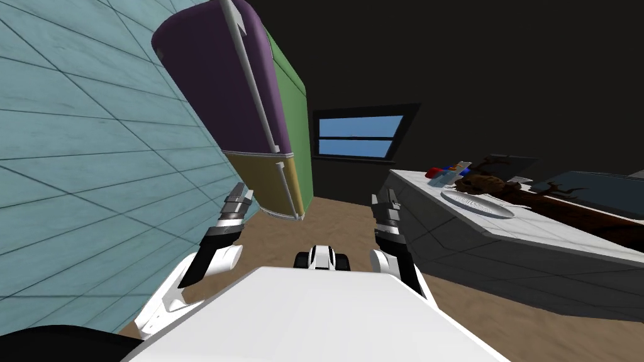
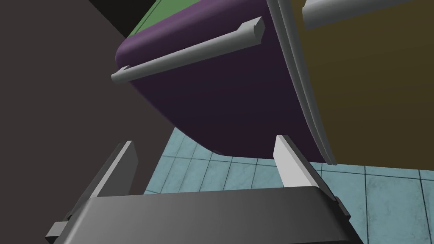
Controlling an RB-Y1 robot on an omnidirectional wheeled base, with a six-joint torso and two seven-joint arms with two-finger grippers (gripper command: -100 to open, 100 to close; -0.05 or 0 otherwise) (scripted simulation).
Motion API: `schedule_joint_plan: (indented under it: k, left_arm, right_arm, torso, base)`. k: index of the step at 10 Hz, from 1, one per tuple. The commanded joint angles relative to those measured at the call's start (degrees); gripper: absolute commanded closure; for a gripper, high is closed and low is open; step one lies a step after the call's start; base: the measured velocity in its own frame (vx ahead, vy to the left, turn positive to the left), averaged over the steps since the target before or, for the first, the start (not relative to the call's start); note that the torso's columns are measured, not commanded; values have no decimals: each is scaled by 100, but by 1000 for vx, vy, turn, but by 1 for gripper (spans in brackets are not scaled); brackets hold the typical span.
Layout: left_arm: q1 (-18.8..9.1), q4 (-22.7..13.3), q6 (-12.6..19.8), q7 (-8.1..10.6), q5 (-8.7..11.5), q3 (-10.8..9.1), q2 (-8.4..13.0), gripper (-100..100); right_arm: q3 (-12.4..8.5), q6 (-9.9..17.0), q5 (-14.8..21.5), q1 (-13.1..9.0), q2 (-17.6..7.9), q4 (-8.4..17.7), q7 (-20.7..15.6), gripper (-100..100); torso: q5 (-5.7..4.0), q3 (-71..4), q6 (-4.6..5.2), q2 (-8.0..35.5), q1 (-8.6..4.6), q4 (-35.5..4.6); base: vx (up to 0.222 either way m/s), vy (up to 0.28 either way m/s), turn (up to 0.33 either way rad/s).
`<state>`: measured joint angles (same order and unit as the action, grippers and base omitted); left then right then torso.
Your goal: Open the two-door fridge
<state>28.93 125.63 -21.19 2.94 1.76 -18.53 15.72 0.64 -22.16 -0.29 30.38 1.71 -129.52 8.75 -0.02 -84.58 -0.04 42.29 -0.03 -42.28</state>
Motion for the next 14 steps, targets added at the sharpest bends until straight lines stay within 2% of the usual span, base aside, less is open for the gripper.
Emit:
schedule_joint_plan:
  k: [1,2,3,4,6,7,8,9,10,11,12,13,14]
  left_arm:
    - [25,-236,442,-245,73,-485,374,-100]
    - [25,-236,529,-245,73,-531,374,-100]
    - [30,-337,717,-352,116,-749,559,-100]
    - [30,-337,781,-352,116,-781,559,-100]
    - [42,-546,1179,-560,208,-1201,926,-100]
    - [42,-546,1298,-560,208,-1290,926,-100]
    - [47,-654,1474,-658,257,-1545,1108,-100]
    - [47,-654,1561,-658,257,-1545,1108,-100]
    - [52,-766,1805,-749,308,-1765,1289,-100]
    - [52,-766,1824,-749,308,-1798,1289,-100]
    - [57,-881,2077,-832,361,-2008,1466,-100]
    - [57,-881,2088,-832,361,-2047,1466,-100]
    - [61,-1000,2280,-905,416,-2272,1640,-100]
  right_arm:
    - [1,0,0,-1,0,0,0,0]
    - [0,0,0,-1,0,0,0,0]
    - [0,0,0,0,0,0,0,0]
    - [0,0,0,-1,0,0,0,0]
    - [0,0,0,-1,0,0,0,0]
    - [0,0,0,-1,0,0,0,0]
    - [-1,0,0,0,0,0,0,0]
    - [0,0,0,-1,0,0,0,0]
    - [-1,0,0,0,0,0,0,0]
    - [0,0,0,-1,0,0,0,0]
    - [-1,0,0,0,0,0,0,0]
    - [0,0,0,-1,0,0,0,0]
    - [-1,0,0,0,0,0,0,0]
  torso:
    - [2,7,6,8,4,-3]
    - [3,3,5,0,4,-1]
    - [2,2,1,2,6,-1]
    - [2,3,5,2,2,-1]
    - [2,3,7,2,3,-2]
    - [0,-4,5,-9,-3,1]
    - [2,-2,0,-6,3,1]
    - [2,1,7,0,4,-1]
    - [3,7,0,8,7,-3]
    - [1,2,7,-1,1,-1]
    - [2,3,0,3,6,-1]
    - [2,4,6,3,2,-2]
    - [1,5,2,6,2,-3]
  base:
    - [103,-62,-306]
    - [91,-47,-115]
    - [88,-55,-198]
    - [65,-37,-115]
    - [90,-52,-303]
    - [97,-41,-86]
    - [81,-40,-212]
    - [65,-27,-115]
    - [91,-40,-231]
    - [73,-23,-108]
    - [67,-32,-203]
    - [50,-28,-111]
    - [55,-35,-174]
